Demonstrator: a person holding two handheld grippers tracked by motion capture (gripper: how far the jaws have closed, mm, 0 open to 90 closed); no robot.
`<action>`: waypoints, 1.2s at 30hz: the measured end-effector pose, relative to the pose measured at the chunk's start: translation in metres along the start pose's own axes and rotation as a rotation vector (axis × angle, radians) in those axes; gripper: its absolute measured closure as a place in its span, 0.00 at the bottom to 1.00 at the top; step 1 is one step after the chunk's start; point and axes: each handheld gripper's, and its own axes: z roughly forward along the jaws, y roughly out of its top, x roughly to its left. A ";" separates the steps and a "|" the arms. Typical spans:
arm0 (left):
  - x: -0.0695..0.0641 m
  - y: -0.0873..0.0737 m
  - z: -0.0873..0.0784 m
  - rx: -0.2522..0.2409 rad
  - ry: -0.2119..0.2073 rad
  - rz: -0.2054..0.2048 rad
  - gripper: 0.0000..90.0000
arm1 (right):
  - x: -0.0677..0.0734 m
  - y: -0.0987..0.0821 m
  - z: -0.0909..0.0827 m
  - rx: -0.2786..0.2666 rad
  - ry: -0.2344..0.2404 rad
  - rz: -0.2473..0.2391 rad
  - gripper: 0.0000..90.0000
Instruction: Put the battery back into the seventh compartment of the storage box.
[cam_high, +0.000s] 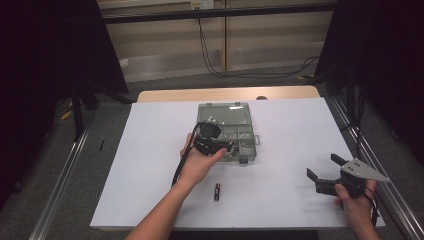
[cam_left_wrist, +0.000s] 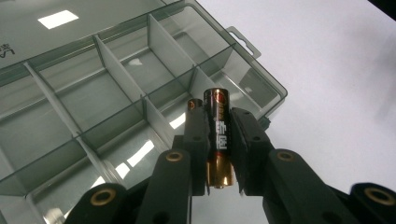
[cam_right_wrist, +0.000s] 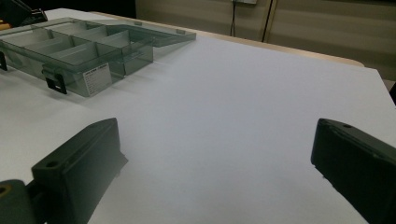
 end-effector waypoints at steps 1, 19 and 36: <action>0.000 0.001 0.001 0.003 -0.003 -0.003 0.85 | 0.000 0.000 0.000 0.000 0.000 -0.001 0.01; 0.004 0.012 0.021 0.017 0.001 -0.025 0.85 | 0.000 0.000 0.000 -0.002 0.001 -0.001 0.01; 0.005 0.007 0.012 -0.022 -0.073 -0.044 0.15 | 0.000 0.000 0.000 -0.002 0.003 -0.001 0.01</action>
